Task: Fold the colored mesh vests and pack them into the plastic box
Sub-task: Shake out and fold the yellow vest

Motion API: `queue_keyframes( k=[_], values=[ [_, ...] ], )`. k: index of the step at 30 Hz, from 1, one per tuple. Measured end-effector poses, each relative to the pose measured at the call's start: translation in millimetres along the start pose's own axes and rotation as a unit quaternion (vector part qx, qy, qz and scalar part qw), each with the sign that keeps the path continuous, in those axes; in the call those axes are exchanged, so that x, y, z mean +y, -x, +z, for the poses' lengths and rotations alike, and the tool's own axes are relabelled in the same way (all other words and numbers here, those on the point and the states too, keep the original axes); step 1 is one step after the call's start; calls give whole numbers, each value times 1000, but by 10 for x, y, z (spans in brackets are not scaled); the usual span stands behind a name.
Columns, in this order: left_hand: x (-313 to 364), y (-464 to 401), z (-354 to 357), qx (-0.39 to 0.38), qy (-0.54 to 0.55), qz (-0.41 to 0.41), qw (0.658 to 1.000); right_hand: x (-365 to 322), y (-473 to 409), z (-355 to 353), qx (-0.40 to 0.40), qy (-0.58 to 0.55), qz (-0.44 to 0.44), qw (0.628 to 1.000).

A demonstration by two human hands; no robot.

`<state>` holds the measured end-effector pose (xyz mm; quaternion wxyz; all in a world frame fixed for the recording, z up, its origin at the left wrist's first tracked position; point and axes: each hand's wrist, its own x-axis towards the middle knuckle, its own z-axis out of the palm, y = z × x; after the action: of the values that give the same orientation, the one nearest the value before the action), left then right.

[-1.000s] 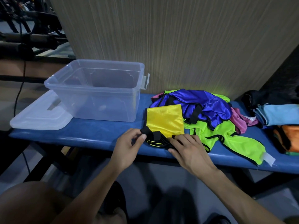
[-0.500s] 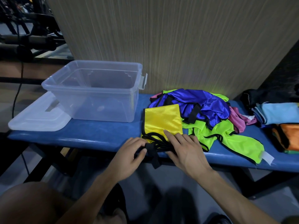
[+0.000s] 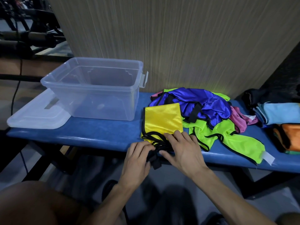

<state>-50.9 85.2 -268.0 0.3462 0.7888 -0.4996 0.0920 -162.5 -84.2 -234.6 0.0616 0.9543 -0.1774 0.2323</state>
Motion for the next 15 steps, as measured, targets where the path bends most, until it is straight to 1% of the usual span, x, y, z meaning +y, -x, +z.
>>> queue_keyframes(
  k=[2,4,9,10,12,14,15],
  values=[
    [6,30,-25,14,25,2,1000,7,-3,-10,-4,-1,-4,1000],
    [-2,25,-78,23,24,18,999,9,-17,-16,-6,-2,-4,1000],
    [-40,-130,-255,12,-41,52,998,5,-38,3,-8,-23,3,1000],
    [-50,-181,-282,-1,-43,65,997,0,-34,7,-9,-24,3,1000],
    [-86,-302,-308,-61,-4,71,996,-18,-27,16,-11,-18,-5,1000],
    [-122,-425,-328,-133,64,29,989,-45,-17,18,-15,-11,-16,1000],
    [-144,-475,-330,-156,94,2,983,-51,-13,16,-16,-11,-18,1000]
  ],
)
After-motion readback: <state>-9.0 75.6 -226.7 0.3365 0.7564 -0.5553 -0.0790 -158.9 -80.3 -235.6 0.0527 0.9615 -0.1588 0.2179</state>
